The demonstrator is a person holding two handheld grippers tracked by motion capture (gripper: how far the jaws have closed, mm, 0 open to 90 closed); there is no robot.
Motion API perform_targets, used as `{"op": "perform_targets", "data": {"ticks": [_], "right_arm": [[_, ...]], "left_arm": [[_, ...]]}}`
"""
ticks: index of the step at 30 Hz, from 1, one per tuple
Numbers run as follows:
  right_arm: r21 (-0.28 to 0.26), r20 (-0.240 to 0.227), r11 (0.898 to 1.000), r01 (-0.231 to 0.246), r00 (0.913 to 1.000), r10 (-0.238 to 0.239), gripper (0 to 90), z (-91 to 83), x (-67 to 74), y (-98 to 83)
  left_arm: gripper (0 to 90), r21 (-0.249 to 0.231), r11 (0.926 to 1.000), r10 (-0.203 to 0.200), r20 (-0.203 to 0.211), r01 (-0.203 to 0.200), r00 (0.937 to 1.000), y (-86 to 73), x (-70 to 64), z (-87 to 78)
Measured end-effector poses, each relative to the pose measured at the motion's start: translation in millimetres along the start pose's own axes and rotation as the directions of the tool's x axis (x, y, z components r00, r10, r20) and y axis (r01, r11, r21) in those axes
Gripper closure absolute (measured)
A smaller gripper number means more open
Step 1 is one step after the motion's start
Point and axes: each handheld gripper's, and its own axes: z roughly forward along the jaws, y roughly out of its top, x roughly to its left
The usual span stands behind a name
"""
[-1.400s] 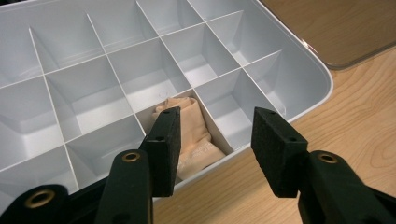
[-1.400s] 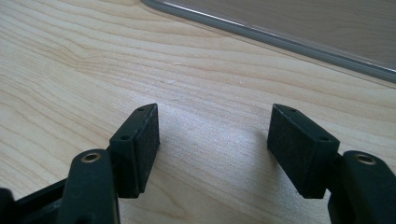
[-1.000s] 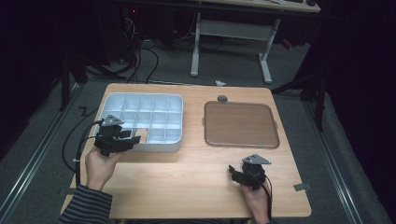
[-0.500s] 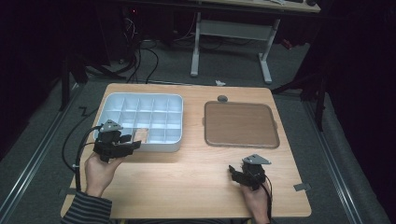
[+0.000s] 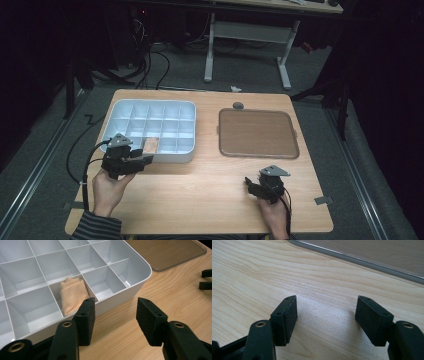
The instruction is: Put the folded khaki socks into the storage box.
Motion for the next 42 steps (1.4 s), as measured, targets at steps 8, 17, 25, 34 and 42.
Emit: {"op": "perform_targets", "data": {"ticks": [8,17,25,34,42], "right_arm": [[0.001,0.000,1.000,-0.001,1.0000,0.001,34.3,-0.1,0.1,0.0],[0.001,0.000,1.000,-0.001,1.0000,0.001,34.2,-0.1,0.1,0.0],[0.001,0.001,1.000,-0.001,1.0000,0.001,34.2,-0.1,0.1,0.0],[0.001,0.001,1.000,-0.001,1.0000,0.001,34.2,0.0,0.1,0.0],[0.001,0.000,1.000,-0.001,1.0000,0.001,34.2,-0.1,0.0,0.0]], "left_arm": [[49.6,0.006,1.0000,-0.004,0.006,0.004,1.0000,-6.1,-2.0,2.8],[49.2,0.016,0.9998,-0.013,0.019,0.012,0.9997,-12.6,-3.8,6.2],[48.8,0.024,0.9993,-0.028,0.029,0.028,0.9992,-19.8,-4.3,9.9],[48.7,0.025,0.9991,-0.034,0.040,0.033,0.9986,-22.2,-5.4,11.6],[48.5,0.027,0.9987,-0.044,0.051,0.043,0.9977,-26.0,-7.2,14.8]]}}
